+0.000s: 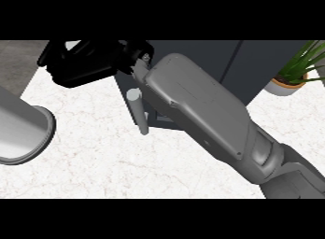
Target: Pick up the wine, place it into the cabinet and close the cabinet
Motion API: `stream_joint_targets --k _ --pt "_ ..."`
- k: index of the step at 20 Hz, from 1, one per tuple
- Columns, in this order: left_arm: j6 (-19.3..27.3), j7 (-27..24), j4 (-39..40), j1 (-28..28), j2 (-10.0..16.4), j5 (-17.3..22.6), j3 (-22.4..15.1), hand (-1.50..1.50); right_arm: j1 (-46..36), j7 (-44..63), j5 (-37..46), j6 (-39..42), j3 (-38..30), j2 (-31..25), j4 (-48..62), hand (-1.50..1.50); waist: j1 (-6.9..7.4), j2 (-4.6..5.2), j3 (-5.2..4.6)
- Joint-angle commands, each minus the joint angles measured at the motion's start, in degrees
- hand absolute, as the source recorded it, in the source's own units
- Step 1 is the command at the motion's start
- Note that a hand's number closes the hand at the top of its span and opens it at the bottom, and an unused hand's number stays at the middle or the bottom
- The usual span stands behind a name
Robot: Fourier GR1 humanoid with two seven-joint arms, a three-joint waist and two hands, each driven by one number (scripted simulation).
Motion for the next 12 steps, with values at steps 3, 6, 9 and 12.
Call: stream_joint_targets --k 3,6,9,12 --pt "-0.9 1.0 -2.5 0.5 -0.8 0.6 -1.8 -1.50 2.6 -4.5 1.7 -1.1 -5.1 -8.8 8.4 1.50 -1.83 2.56 1.14" --pt "-0.2 1.6 -2.7 -0.8 -0.7 0.9 -2.4 -1.50 4.6 -6.2 1.7 -1.5 -5.2 -8.9 8.6 1.50 -3.57 3.01 1.16" --pt "0.7 2.2 -3.5 -2.0 -1.1 1.4 -3.3 -1.50 3.0 -6.3 0.5 -0.8 -5.8 -9.3 8.6 1.50 -4.17 2.99 1.13" --pt "1.1 3.2 -4.6 -2.6 -1.0 1.3 -4.8 -1.50 3.2 -6.8 0.3 -1.1 -4.8 -8.9 9.4 1.50 -4.69 3.08 1.11"
